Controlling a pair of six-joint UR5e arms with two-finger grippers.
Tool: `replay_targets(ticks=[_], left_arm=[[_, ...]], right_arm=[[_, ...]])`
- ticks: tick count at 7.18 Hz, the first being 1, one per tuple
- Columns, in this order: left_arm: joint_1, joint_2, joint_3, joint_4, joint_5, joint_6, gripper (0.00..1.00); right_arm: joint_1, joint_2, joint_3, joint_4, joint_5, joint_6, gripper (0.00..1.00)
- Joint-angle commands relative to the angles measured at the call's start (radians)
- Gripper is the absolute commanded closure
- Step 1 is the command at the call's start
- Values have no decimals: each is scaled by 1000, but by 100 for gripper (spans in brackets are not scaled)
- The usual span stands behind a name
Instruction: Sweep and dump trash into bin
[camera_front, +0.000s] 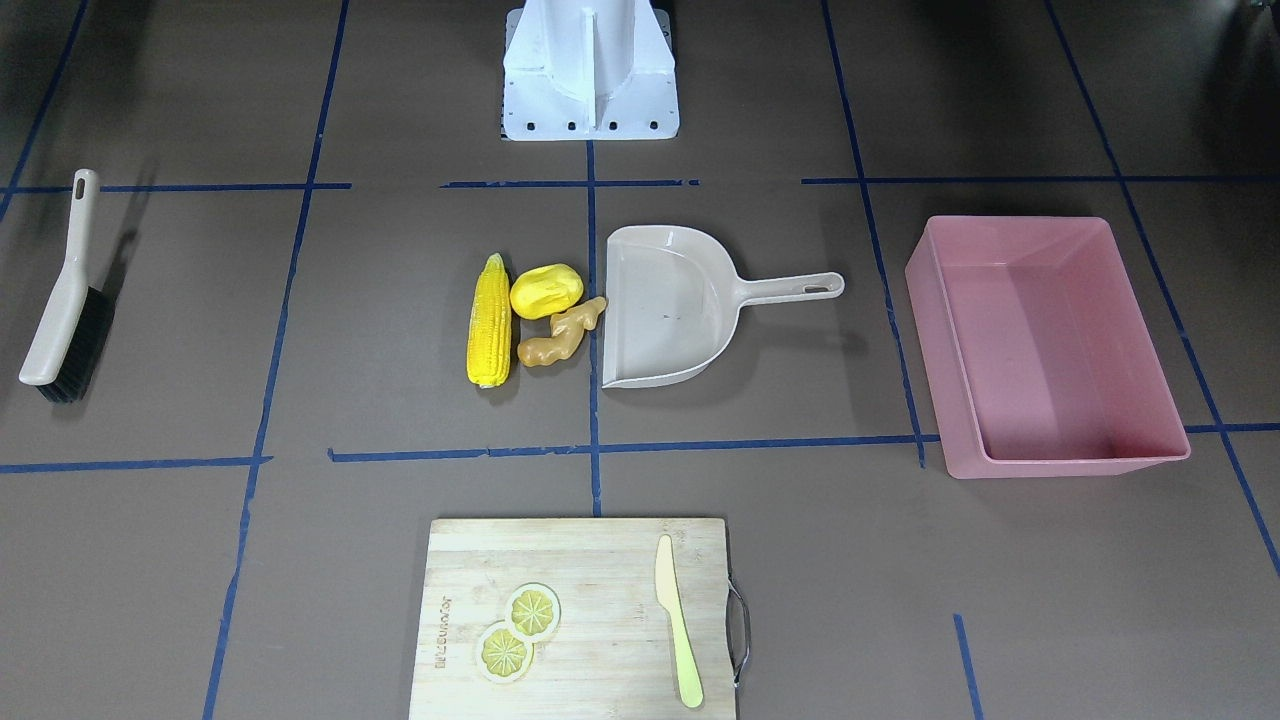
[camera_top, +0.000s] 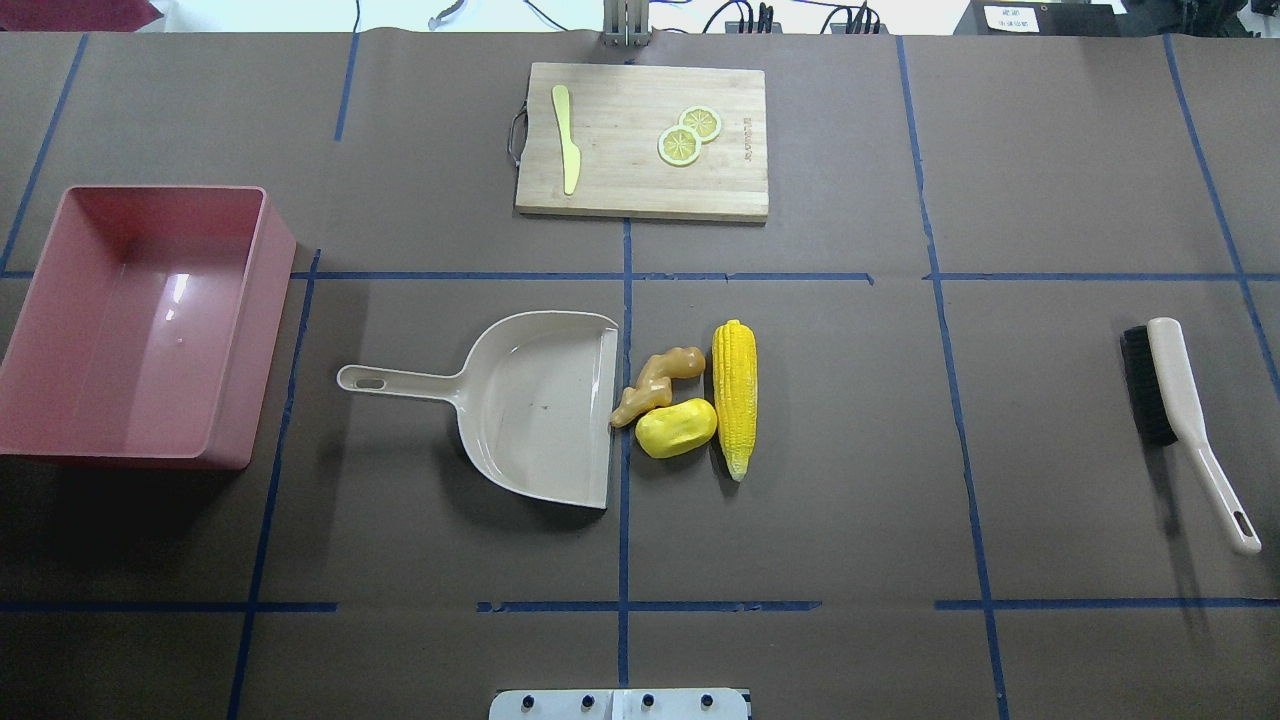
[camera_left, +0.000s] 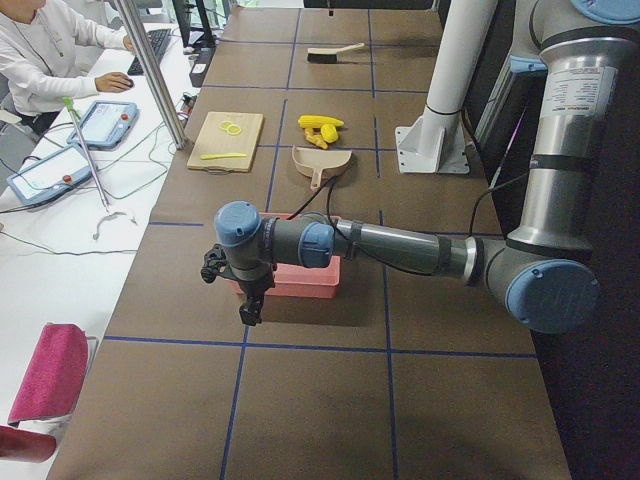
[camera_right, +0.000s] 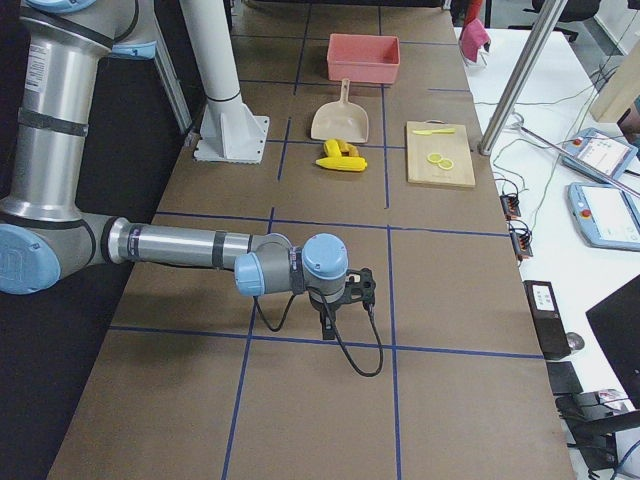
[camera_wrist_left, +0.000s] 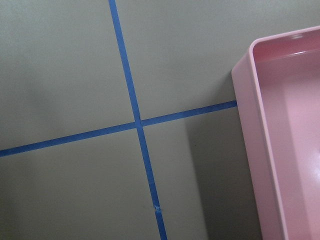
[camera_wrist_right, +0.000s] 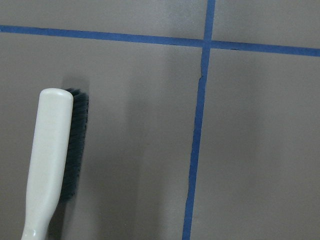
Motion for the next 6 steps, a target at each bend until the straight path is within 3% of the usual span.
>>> replay_targets(ticks=[1, 3, 6], left_arm=[[3, 14, -25, 1, 5, 1, 0], [10, 21, -27, 9, 2, -11, 0], [10, 53, -34, -25, -23, 1, 0]], right_arm=[[0, 1, 2, 3, 0, 0, 0], [0, -2, 2, 12, 1, 6, 0], [-1, -24, 11, 28, 72, 9, 0]])
